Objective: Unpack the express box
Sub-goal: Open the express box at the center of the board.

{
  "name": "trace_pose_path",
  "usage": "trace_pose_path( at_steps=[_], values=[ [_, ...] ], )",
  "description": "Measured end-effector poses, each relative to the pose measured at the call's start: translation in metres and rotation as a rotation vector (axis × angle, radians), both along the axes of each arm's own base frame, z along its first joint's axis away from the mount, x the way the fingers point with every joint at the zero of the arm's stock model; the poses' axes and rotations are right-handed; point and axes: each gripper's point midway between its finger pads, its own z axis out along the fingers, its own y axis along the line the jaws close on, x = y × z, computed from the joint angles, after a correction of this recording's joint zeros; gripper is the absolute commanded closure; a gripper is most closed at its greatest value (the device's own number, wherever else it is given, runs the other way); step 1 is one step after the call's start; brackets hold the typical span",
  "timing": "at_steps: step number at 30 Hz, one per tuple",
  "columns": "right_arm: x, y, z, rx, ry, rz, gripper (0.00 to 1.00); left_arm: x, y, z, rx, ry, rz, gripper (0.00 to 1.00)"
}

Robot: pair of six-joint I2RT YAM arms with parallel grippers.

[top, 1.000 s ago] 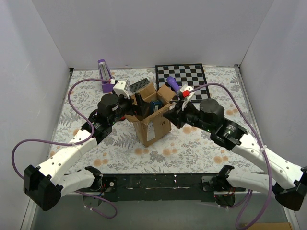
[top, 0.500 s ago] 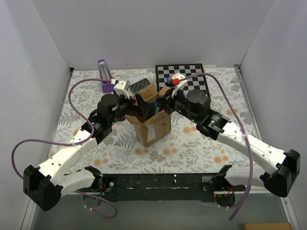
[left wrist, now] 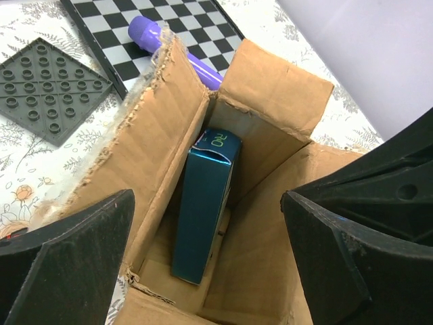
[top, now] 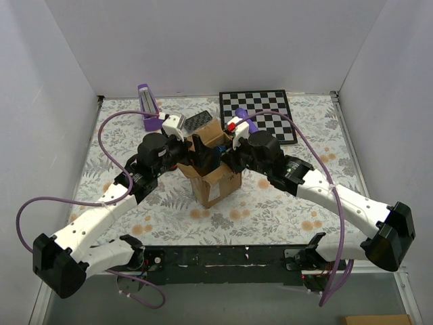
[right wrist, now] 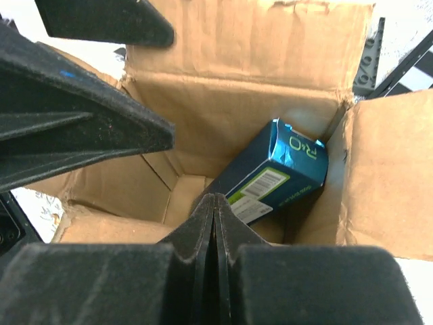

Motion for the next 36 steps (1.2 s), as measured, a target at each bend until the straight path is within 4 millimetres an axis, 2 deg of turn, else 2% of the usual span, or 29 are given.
trace_pose_path(
  at_steps=[4,13,20,24,25,26,29,36],
  values=[
    [-0.006,-0.005,-0.011,-0.01,0.016,0.006,0.94,0.001,-0.004,-0.014,0.037,0.023,-0.027,0.08],
    [-0.017,-0.014,-0.019,-0.003,0.027,0.016,0.94,0.007,-0.007,-0.04,0.1,0.073,-0.032,0.1],
    [-0.018,-0.016,-0.017,0.008,0.022,0.014,0.94,0.008,-0.006,-0.049,0.135,0.084,-0.043,0.25],
    [-0.02,-0.018,-0.017,0.012,0.02,0.014,0.95,0.006,-0.006,-0.051,0.146,0.086,-0.054,0.44],
    [-0.021,-0.019,-0.018,0.01,0.023,0.013,0.95,0.005,-0.006,-0.051,0.146,0.087,-0.059,0.53],
    [-0.021,-0.019,-0.018,0.01,0.023,0.013,0.95,0.004,-0.007,-0.052,0.147,0.088,-0.065,0.56],
    [-0.021,-0.019,-0.018,0.01,0.023,0.013,0.95,0.001,-0.009,-0.051,0.145,0.087,-0.087,0.57],
    [-0.023,-0.024,-0.017,0.01,0.019,0.005,0.96,-0.005,-0.011,-0.048,0.141,0.082,-0.119,0.55]
  ],
)
